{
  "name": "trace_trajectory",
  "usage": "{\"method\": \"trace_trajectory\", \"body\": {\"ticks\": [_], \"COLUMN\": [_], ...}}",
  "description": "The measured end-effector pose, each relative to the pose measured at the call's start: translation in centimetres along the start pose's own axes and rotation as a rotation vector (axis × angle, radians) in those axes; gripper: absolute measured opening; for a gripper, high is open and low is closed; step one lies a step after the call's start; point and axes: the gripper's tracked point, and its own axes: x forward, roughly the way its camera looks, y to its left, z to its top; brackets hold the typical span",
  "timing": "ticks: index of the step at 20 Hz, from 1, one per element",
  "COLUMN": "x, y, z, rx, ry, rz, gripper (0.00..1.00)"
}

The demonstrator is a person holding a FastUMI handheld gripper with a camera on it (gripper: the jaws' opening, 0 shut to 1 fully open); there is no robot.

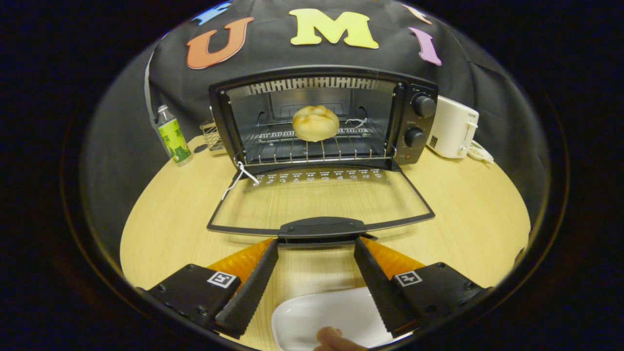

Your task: Open the toaster oven, put the food inside, and close the toaster oven door.

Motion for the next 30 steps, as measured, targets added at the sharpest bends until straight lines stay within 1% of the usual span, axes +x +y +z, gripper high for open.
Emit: {"method": "trace_trajectory", "body": {"ticks": [3, 9, 12, 15, 16, 18, 20, 23, 25, 28, 30], "x": [-1.0, -2.6, -3.3, -3.8, -4.0, -4.2, -3.7, -3.6, -4.7, -6.9, -9.2], "y": [0.0, 0.3, 0.5, 0.6, 0.8, 0.9, 1.1, 1.9, 1.9, 1.5, 0.8], "z": [1.4, 4.0, 6.4, 8.4, 9.7, 12.2, 14.0, 14.8, 15.7, 16.3, 16.5], "rx": [-0.028, -0.001, -0.011, -0.006, -0.015, -0.031, -0.052, -0.027, -0.001, -0.021, -0.027], "ry": [-0.063, -0.118, -0.21, -0.255, -0.295, -0.381, -0.437, -0.438, -0.474, -0.499, -0.519], "rz": [-0.016, -0.014, -0.008, -0.007, -0.003, 0.01, 0.022, 0.077, 0.095, 0.088, 0.081], "gripper": [1.0, 1.0, 1.0, 1.0, 1.0, 1.0, 1.0, 1.0, 1.0, 1.0, 1.0]}}
